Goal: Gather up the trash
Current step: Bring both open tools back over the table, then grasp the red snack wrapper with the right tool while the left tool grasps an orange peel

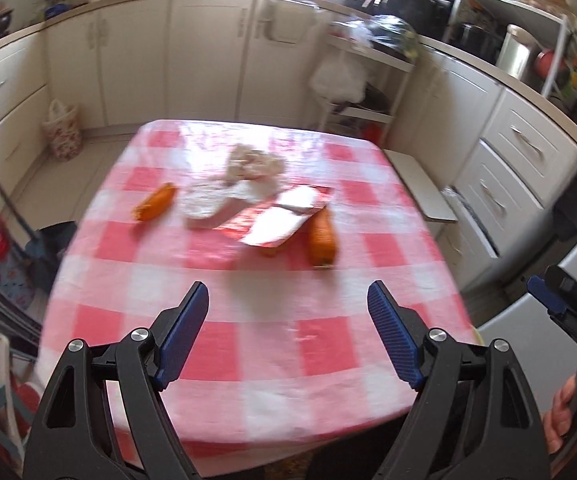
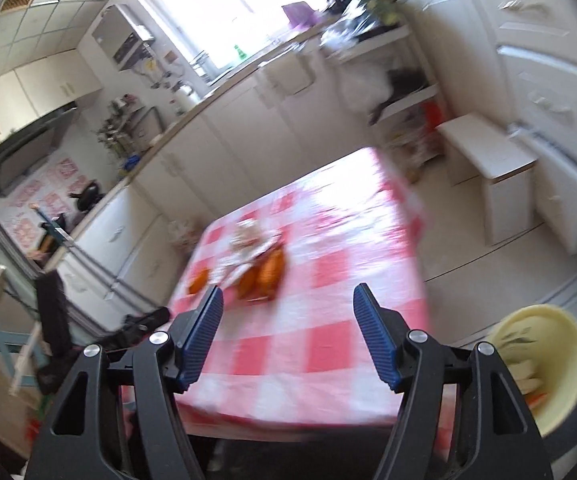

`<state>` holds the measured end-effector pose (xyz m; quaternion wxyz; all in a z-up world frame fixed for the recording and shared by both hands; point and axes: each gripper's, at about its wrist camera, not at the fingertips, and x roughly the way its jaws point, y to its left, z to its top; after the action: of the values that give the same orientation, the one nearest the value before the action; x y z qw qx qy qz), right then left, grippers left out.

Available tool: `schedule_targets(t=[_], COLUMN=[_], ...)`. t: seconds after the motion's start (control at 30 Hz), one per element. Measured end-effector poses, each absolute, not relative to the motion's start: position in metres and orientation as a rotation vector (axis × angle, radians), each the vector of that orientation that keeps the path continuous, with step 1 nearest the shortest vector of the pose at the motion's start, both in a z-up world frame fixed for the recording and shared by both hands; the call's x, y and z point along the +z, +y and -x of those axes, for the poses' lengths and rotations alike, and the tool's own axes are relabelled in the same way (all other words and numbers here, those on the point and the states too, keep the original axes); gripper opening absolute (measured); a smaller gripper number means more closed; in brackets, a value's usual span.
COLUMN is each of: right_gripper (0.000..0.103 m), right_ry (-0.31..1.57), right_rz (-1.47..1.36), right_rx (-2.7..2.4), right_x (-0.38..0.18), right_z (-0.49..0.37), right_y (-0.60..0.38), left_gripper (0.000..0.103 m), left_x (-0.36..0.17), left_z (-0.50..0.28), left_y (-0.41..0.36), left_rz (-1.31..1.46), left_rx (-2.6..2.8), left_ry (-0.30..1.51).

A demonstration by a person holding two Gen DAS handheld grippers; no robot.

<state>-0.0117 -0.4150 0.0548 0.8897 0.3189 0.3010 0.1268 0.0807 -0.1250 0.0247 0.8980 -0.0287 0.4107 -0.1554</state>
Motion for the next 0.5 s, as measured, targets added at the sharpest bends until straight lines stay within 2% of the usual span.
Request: schedule_targets(t=[0.13,0.27,0.5], right_gripper=[0.065,0.061,0.053], right_ry=[0.72,0.804,0.915], right_rz=[-0.778,-0.849,-0.957], right_rx=[0.397,0.465,0.439], right_x=[0.035,0.014,-0.017], right_z=[-0.043,-0.088,-0.144], right_y=[-0.378,-0.346,-0.317], left_gripper=[0.078,0.078,0.078], left_x=[0.019,0.009,-0.006], left_z=[-0.094,-0.109,-0.129], left_y=[-0.085,-0.055,-0.039], left_rz=[0.059,0.065,0.066], left_rx=[-0.256,-0.201,-0.192], left_ry=[0.844,0.856,0.874])
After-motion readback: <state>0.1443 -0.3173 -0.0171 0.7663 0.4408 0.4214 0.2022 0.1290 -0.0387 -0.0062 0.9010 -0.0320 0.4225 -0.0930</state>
